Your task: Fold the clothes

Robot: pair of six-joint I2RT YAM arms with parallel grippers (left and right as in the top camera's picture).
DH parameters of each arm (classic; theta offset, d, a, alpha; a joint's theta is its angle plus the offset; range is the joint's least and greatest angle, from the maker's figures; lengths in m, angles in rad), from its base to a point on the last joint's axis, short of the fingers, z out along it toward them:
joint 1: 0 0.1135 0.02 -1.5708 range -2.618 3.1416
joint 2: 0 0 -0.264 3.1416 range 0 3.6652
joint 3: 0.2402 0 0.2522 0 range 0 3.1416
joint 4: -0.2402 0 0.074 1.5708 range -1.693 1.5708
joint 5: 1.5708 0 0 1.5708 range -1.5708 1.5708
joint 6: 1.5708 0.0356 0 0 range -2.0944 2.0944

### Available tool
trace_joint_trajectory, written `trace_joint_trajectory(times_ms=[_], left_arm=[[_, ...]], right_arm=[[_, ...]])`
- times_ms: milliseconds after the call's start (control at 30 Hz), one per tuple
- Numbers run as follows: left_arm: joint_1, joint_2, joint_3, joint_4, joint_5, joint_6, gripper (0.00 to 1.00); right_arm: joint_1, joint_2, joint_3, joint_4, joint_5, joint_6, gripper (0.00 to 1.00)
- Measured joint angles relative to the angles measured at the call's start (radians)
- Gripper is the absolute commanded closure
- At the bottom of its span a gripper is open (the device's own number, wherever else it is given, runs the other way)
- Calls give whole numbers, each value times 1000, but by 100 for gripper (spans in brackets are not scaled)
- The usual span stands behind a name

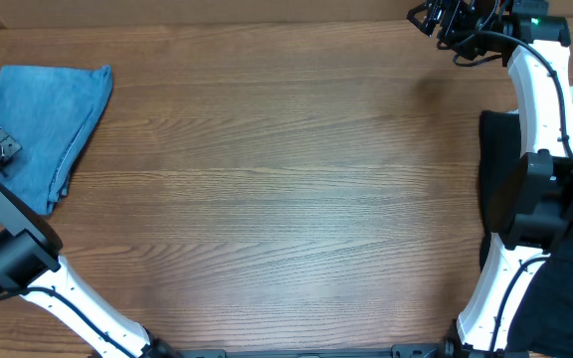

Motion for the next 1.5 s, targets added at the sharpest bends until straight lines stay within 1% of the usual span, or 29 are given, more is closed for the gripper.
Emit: trace_joint_trajectory(times_ms=[100, 167, 267, 400, 700, 833, 967, 1133, 1300, 1433, 1500], left_arm=[[-20, -42, 9, -78, 15, -34, 96], [-51, -53, 10, -117, 65, -34, 96], [-100, -53, 8, -124, 106, -34, 96], [-129, -52, 7, -127, 120, -34, 96], [-128, -30, 4, -175, 48, -41, 96], [-124, -35, 8, -179, -27, -40, 96], [-91, -66, 16, -97, -53, -40, 96], [-11, -68, 20, -10, -48, -49, 96], [71, -68, 21, 70, 27, -94, 96], [81, -55, 21, 124, 56, -124, 96], [81, -14, 25, 156, 72, -130, 96]], right_arm=[[0, 0, 0, 0, 0, 0, 0], [0, 0, 0, 0, 0, 0, 0], [0, 0, 0, 0, 1, 0, 0], [0, 0, 0, -1, 0, 0, 0], [0, 0, 0, 0, 0, 0, 0], [0, 0, 0, 0, 1, 0, 0], [0, 0, 0, 0, 0, 0, 0], [0, 0, 0, 0, 0, 0, 0], [0, 0, 0, -1, 0, 0, 0], [0, 0, 0, -1, 0, 0, 0], [0, 0, 0, 0, 0, 0, 0]])
